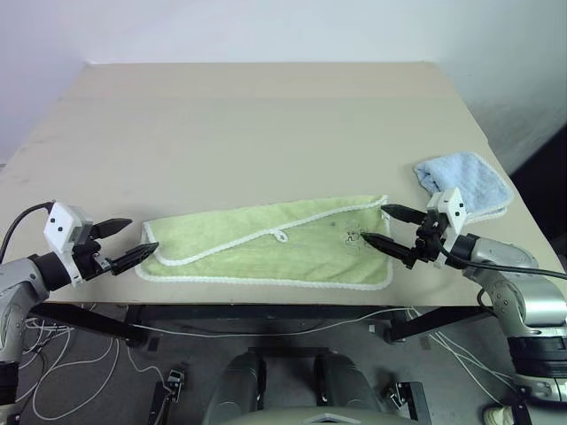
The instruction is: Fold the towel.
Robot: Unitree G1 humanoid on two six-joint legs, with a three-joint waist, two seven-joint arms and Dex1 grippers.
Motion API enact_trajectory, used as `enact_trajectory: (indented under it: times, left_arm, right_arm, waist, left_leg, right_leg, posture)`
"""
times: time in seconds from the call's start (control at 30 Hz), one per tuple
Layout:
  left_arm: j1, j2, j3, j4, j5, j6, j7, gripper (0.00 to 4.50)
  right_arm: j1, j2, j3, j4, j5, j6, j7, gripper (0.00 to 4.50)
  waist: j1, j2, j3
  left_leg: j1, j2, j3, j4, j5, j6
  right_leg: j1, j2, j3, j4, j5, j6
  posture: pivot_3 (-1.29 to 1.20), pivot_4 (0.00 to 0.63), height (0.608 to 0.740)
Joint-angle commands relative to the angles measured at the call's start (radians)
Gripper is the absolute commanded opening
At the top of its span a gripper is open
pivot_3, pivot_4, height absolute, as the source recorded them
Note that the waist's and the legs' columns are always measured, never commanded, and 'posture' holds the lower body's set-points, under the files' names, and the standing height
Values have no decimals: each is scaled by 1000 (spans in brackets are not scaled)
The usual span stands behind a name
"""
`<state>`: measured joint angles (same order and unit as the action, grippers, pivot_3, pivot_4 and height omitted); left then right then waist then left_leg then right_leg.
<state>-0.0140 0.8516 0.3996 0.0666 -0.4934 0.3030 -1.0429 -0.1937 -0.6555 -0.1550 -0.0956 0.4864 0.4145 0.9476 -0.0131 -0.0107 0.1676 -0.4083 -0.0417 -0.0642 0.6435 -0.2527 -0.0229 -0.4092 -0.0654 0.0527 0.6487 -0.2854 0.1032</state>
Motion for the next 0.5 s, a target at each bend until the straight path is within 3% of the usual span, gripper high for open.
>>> enact_trajectory:
  times: [0.03,0.5]
  left_arm:
    - [1,11,28,-42,-17,3,-2,4473]
    - [0,32,22,-47,7,0,0,4473]
  right_arm:
    - [-11,-12,-9,-39,16,-5,12,4500]
    - [-56,-9,14,11,-10,-28,41,4500]
  waist:
    - [0,0,0]
    - [0,0,0]
  left_leg:
    - [0,0,0,0,0,0]
    - [0,0,0,0,0,0]
  right_leg:
    - [0,0,0,0,0,0]
    - [0,0,0,0,0,0]
  posture:
    - [0,150,740]
    - [0,150,740]
